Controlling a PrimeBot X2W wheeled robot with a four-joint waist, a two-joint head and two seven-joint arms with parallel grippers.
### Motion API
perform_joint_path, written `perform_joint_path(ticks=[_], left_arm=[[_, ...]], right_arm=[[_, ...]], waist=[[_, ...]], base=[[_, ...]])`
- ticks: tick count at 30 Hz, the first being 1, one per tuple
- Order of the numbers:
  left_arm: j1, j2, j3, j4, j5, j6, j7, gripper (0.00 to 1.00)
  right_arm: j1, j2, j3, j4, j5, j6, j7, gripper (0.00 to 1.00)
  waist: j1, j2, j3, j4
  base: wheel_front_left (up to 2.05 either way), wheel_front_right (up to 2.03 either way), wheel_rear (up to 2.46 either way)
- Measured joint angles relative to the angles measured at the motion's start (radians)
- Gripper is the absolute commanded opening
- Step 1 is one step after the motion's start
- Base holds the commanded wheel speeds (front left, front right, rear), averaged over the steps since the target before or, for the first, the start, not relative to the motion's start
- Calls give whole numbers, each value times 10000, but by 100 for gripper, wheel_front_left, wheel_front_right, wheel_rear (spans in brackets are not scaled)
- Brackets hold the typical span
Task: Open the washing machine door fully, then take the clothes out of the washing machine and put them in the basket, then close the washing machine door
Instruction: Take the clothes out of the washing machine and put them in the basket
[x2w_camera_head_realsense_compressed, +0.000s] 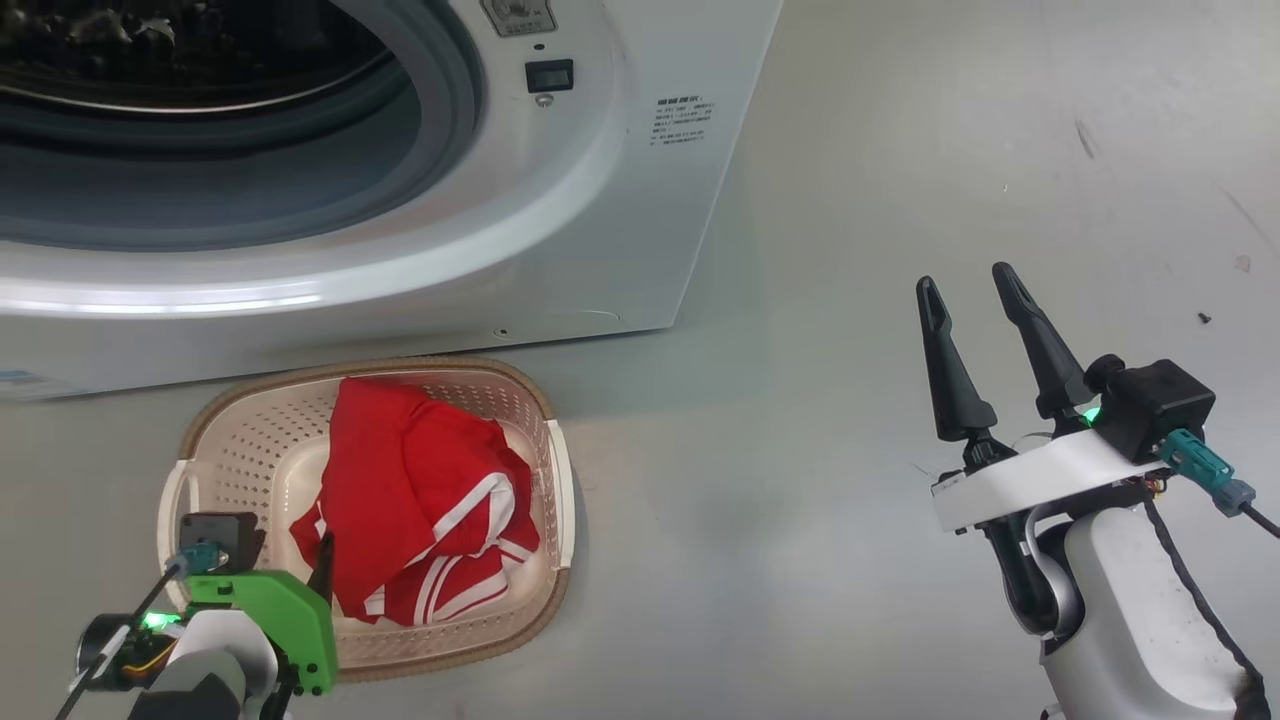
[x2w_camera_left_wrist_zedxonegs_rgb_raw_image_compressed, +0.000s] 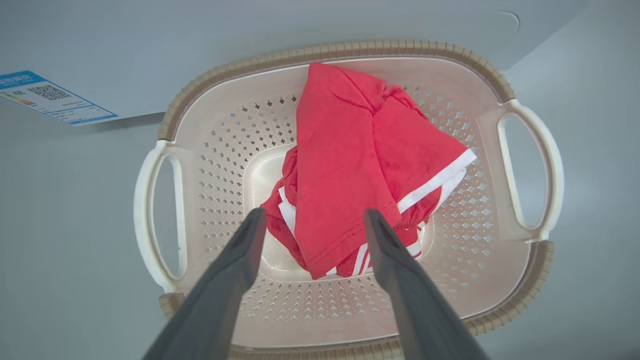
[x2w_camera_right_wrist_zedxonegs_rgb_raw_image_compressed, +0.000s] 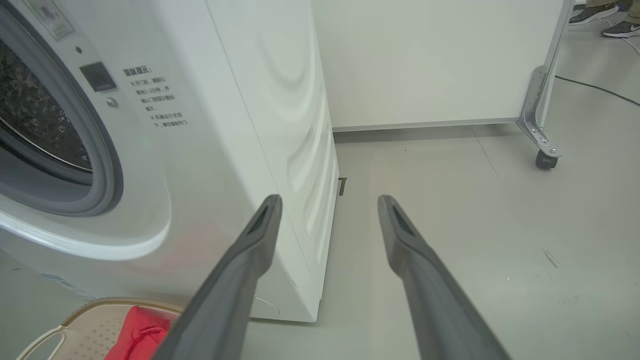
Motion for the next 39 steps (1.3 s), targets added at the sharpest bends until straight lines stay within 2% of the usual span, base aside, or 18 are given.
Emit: perform_joint_path(ticks=[14, 21, 29, 39], left_arm=[[-220, -109, -132, -1260, 17, -73, -477, 100], [-70, -307, 111, -2911, 15, -73, -479, 100], [948, -313, 460, -4335, 17, -44, -479, 100], [2443, -316, 805, -5837, 31, 207, -479, 100]], right_arm=[[390, 148, -109, 384, 100, 2, 0, 100], [923, 199, -414, 464, 115, 0, 0, 100], [1384, 305, -468, 474, 115, 0, 0, 100], [2090, 378, -476, 462, 115, 0, 2, 100]], waist=[[0, 0, -1587, 447], [0, 0, -2624, 803], [0, 0, -3460, 1179], [0, 0, -4424, 1574]], base=[[0, 0, 0], [0, 0, 0], [0, 0, 0], [0, 0, 0]])
